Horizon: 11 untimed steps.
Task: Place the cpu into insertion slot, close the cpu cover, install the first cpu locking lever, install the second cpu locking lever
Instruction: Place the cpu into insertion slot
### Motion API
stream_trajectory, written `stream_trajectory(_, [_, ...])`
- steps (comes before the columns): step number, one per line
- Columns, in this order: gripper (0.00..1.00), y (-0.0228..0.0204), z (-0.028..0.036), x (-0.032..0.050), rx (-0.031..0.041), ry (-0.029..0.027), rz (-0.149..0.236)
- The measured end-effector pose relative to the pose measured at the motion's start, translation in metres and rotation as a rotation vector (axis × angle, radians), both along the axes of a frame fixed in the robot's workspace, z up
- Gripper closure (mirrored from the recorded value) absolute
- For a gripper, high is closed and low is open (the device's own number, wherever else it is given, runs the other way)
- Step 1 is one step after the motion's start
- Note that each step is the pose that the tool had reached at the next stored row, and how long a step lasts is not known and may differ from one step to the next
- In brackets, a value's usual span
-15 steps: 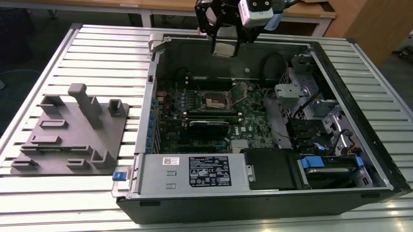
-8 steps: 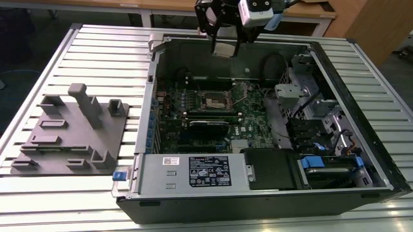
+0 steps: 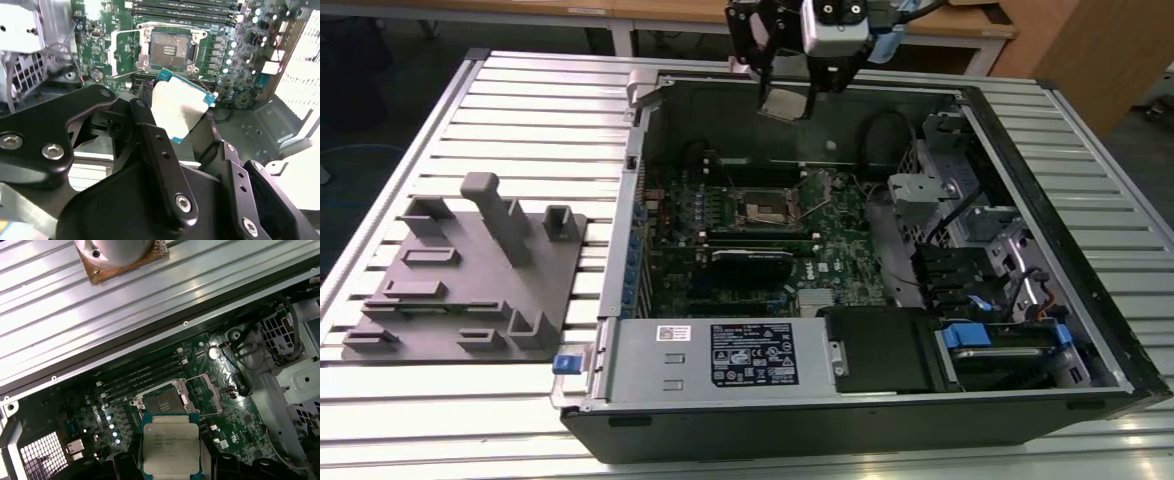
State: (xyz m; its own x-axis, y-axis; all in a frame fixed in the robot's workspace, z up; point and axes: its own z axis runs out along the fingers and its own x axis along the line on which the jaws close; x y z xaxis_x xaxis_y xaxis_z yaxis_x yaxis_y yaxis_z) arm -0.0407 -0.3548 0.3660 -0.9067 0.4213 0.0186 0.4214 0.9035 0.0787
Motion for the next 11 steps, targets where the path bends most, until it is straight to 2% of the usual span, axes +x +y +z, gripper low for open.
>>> stream_trajectory(3, [0.46,0.0,-0.0003,-0.0001,0.0,0.0,-0.044])
stream_trajectory(4, [0.46,0.0,-0.0006,-0.0002,0.0,0.0,-0.094])
stream_trajectory(11, [0.46,0.0,-0.0012,-0.0005,0.0002,-0.0001,-0.191])
